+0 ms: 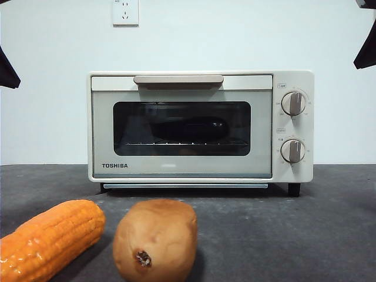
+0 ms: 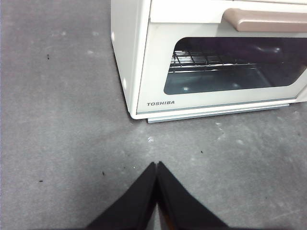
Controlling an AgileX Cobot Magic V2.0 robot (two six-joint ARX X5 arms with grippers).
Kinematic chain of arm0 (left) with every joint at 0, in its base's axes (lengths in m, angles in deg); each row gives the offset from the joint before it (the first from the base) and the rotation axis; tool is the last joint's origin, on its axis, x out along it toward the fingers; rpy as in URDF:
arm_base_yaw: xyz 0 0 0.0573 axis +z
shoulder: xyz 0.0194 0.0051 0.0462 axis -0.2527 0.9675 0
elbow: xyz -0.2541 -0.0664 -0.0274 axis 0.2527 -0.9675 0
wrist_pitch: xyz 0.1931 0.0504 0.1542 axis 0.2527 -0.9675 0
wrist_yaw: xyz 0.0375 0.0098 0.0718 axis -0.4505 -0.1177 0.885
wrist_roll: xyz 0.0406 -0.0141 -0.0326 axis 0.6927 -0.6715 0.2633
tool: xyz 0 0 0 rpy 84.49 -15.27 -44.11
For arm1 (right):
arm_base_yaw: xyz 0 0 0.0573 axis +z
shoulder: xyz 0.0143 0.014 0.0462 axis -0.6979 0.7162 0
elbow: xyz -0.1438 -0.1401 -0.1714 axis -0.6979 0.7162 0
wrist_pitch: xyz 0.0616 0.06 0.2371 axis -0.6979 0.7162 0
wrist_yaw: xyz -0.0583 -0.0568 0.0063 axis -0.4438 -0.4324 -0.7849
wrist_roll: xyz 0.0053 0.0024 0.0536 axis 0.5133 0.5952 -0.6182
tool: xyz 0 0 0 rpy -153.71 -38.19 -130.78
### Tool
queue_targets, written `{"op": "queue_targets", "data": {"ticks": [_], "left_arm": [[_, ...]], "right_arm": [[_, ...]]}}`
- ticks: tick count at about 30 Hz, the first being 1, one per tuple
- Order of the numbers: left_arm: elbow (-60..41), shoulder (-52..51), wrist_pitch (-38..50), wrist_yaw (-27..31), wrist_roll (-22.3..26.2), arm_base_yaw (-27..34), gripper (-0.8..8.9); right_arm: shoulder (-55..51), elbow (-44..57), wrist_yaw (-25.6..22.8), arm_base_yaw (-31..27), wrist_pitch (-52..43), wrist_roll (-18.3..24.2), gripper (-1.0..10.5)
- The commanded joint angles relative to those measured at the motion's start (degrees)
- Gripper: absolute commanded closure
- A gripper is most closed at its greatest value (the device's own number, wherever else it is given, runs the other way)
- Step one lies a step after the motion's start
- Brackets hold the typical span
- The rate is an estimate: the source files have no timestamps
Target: Take the eggplant from the table,put the eggplant in the oven
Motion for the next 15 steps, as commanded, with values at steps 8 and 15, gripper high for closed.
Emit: {"op": "queue_targets", "data": {"ticks": [8, 15], "left_arm": [[0.3, -3.8, -1.0, 0.3, -0.5, 0.1, 8.1], [-2.2, -16.8, 0.3, 0.2, 6.1, 9.3, 8.1]], "right_arm": [[0.2, -0.4, -0.6, 0.3, -0.8, -0.5, 9.4], [0.2, -0.4, -0.7, 0.3, -0.8, -0.5, 9.4]]}}
